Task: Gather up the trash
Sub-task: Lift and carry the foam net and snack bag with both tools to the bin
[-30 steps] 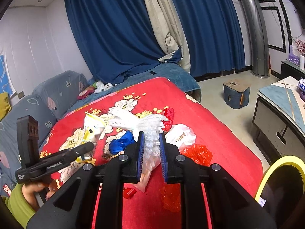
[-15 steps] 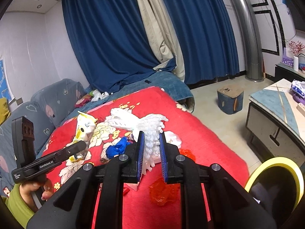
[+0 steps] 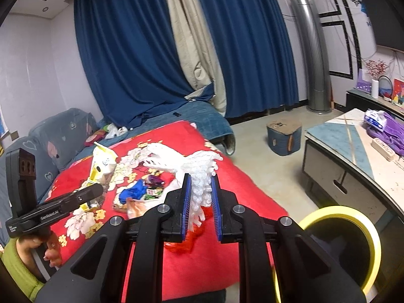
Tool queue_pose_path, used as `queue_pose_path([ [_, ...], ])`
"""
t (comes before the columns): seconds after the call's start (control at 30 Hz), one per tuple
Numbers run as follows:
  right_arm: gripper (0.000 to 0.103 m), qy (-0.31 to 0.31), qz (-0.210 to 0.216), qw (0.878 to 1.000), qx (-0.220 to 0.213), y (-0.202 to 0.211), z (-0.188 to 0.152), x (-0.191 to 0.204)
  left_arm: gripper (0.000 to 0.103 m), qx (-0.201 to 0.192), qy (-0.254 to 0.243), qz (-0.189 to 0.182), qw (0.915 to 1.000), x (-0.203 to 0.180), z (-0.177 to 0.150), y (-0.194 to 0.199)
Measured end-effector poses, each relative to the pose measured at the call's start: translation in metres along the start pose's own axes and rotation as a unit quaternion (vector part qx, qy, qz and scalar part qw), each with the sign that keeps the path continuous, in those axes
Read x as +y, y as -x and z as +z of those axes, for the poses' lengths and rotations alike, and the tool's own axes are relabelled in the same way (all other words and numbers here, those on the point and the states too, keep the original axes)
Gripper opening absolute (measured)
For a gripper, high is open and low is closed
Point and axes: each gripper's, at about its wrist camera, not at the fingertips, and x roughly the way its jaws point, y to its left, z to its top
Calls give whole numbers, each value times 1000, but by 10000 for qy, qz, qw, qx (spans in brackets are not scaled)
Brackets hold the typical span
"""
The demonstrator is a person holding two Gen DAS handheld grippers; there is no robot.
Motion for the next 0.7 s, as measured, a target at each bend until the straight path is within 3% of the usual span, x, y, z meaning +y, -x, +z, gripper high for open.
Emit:
queue_pose_path([
  [0.7,15,-307,-870,9955,-203,55,-28,-65,23,296,-586,-496,9966,-64,-18,-29],
])
